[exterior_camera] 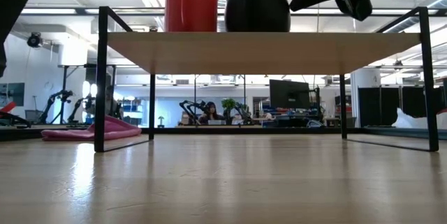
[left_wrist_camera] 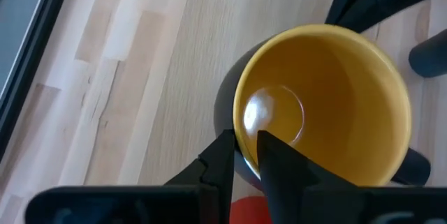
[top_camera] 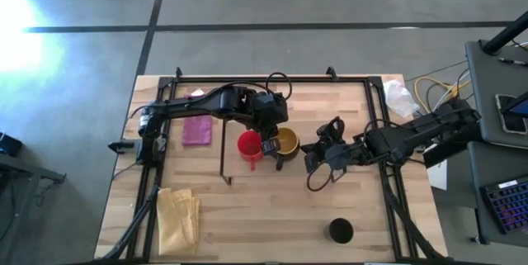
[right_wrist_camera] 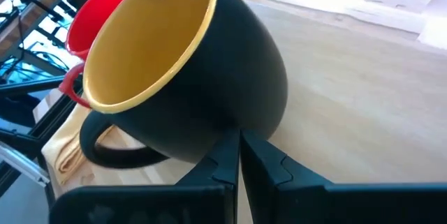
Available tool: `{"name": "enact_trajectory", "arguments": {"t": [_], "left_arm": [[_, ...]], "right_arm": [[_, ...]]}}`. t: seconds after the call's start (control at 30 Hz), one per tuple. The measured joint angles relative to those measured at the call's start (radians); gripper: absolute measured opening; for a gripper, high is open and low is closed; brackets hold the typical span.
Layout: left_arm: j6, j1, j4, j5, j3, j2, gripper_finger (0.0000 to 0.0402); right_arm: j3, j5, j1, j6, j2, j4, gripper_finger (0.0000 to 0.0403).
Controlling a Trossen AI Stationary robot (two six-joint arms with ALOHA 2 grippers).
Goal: Stack small to large cups/mugs on shelf
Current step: Put the black mug on the shelf
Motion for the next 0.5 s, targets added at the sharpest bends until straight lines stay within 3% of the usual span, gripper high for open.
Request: {"name": "enact_trajectory", "arguments": {"t": [0.5], "left_arm": [[0.001, -0.003, 0.003, 0.035, 0.000, 0.001, 0.0045]], "right_arm": [[-0.003, 0.007, -0.021, -0.021, 0.000, -0.017, 0.0008]]}}
